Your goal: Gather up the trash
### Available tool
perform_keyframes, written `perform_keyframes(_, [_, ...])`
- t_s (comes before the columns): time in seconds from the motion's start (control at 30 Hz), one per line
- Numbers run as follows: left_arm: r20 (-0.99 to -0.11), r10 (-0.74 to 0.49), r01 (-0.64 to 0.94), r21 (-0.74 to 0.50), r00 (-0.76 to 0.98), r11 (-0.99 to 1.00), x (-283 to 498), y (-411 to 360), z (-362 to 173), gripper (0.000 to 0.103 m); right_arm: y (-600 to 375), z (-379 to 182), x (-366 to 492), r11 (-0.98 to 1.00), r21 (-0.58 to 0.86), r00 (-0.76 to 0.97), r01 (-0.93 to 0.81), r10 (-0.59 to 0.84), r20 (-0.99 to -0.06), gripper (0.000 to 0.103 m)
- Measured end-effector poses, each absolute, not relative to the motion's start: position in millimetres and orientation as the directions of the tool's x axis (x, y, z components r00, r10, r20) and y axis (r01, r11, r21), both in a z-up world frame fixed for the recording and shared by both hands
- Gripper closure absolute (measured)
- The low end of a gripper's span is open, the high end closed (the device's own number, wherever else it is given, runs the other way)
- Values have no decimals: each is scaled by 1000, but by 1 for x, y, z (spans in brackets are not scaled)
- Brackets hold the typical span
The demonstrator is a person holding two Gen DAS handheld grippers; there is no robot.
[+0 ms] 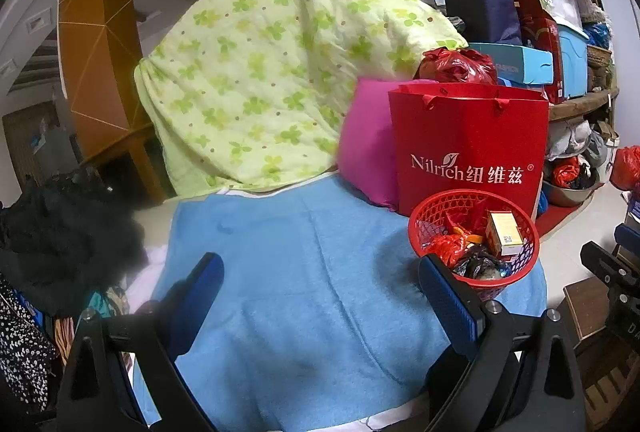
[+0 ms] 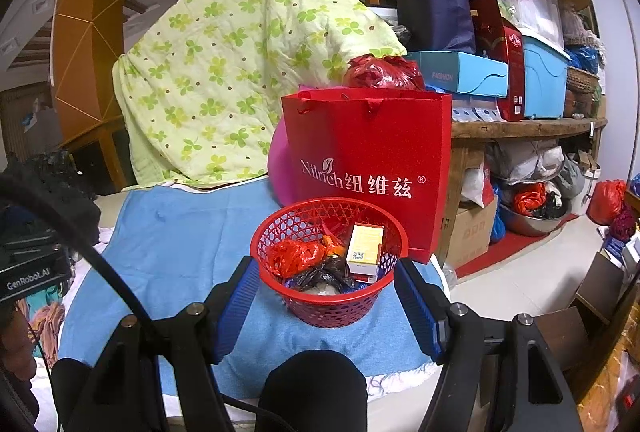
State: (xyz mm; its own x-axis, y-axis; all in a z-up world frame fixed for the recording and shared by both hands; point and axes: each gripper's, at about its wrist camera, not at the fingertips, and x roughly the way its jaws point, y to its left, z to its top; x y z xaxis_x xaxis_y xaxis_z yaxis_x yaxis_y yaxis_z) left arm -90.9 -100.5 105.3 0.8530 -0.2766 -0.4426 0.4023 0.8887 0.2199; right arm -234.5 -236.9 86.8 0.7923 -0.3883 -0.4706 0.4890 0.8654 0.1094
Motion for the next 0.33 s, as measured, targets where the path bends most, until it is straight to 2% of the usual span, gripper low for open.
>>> perform_keyframes(0.23, [-426,-318,432,202,847,879,-85,-103,104,5,-242,82,-227,860,100,780,501,-398,-484,30])
perform_keyframes(0.33, [-437,-354,452,143,827,880,-67,-94,102,5,-243,83,-216,859,103,780,502,-398,-483,30])
